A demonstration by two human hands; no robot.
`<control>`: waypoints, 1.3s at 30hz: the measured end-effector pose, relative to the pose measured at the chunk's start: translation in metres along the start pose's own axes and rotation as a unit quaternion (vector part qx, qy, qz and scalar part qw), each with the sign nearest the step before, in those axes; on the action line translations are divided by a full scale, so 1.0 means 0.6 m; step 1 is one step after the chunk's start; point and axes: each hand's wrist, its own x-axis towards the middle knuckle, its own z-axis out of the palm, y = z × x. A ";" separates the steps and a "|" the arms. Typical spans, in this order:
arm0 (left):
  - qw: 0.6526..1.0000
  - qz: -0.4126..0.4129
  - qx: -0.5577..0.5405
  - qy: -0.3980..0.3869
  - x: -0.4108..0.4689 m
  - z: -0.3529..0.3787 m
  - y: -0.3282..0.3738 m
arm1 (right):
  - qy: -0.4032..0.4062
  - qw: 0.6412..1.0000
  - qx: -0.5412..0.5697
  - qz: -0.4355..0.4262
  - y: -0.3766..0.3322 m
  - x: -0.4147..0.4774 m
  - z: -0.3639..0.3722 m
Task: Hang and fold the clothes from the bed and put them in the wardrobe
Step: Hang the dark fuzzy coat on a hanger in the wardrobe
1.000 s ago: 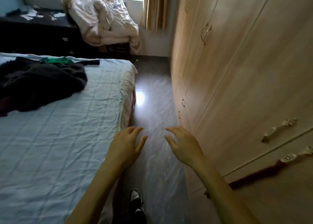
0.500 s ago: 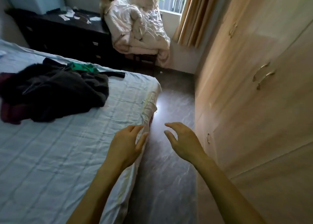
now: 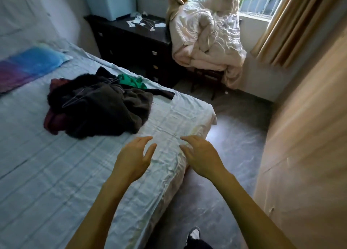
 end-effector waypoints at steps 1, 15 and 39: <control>1.000 -0.009 -0.003 0.010 0.019 0.001 0.013 | -0.003 1.000 0.000 -0.011 0.012 0.025 -0.014; 0.984 -0.165 -0.014 0.072 0.215 0.025 -0.002 | -0.081 0.986 0.005 -0.147 0.059 0.343 -0.010; 0.930 -0.338 -0.002 0.141 0.555 -0.002 -0.171 | -0.221 0.919 -0.043 -0.323 -0.045 0.810 0.122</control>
